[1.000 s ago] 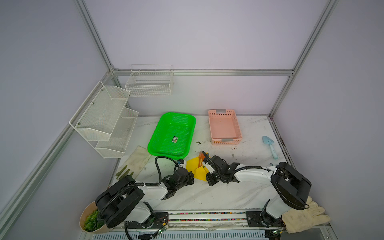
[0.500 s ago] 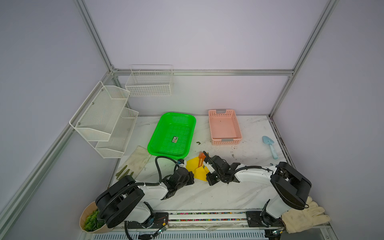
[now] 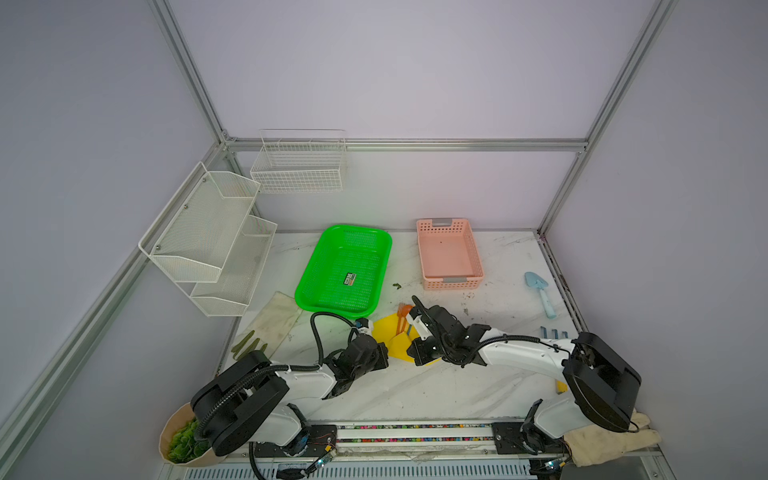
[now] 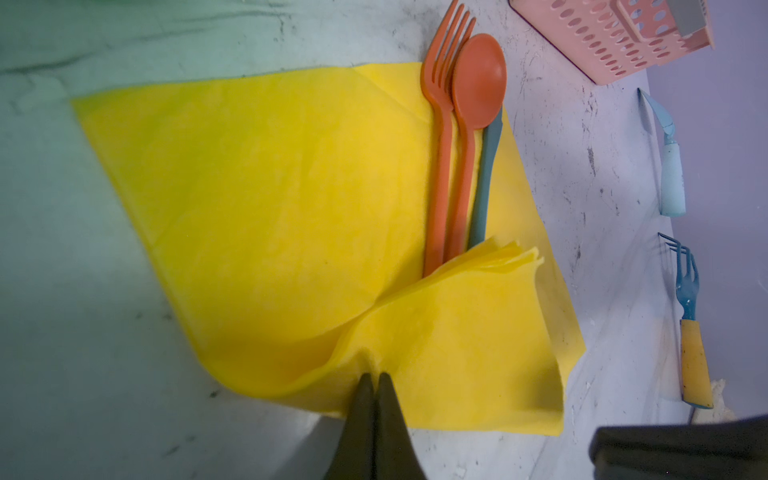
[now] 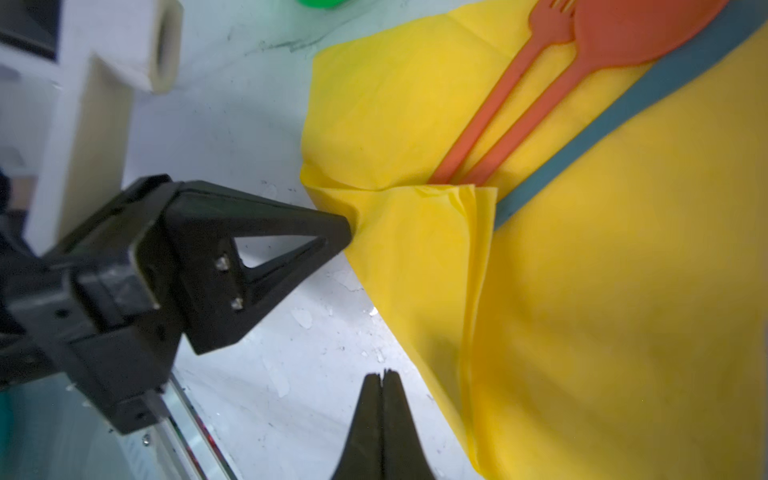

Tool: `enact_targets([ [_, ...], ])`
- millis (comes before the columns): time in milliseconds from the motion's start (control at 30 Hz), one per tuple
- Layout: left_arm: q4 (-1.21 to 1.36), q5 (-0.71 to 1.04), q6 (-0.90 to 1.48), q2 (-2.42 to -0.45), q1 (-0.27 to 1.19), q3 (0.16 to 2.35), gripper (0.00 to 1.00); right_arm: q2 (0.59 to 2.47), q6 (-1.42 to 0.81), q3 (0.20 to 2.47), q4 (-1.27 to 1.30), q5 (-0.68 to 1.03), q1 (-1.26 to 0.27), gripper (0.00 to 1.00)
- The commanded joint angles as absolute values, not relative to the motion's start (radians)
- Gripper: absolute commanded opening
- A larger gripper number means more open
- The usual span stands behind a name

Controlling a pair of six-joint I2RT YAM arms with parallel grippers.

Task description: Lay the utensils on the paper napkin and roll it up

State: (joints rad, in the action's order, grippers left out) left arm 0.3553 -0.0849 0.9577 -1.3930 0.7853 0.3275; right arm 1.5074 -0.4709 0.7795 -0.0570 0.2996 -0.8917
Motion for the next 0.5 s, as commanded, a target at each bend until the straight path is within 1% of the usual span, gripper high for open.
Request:
enact_targets([
  [0, 0.323, -0.094, 0.939, -1.404, 0.776, 0.388, 0.0, 1.45, -0.647, 0.728, 0.072, 0.347, -0.893, 0.0],
  [100, 0.324, -0.092, 0.937, -1.404, 0.776, 0.392, 0.0, 1.432, -0.69, 0.701, 0.093, 0.315, -0.893, 0.0],
  [333, 0.326, -0.087, 0.936, -1.405, 0.775, 0.396, 0.0, 1.536, -0.713, 0.678, 0.153, 0.332, -0.893, 0.0],
  [467, 0.322, -0.09, 0.936, -1.404, 0.776, 0.394, 0.0, 1.558, -0.712, 0.671, 0.162, 0.316, -0.892, 0.0],
])
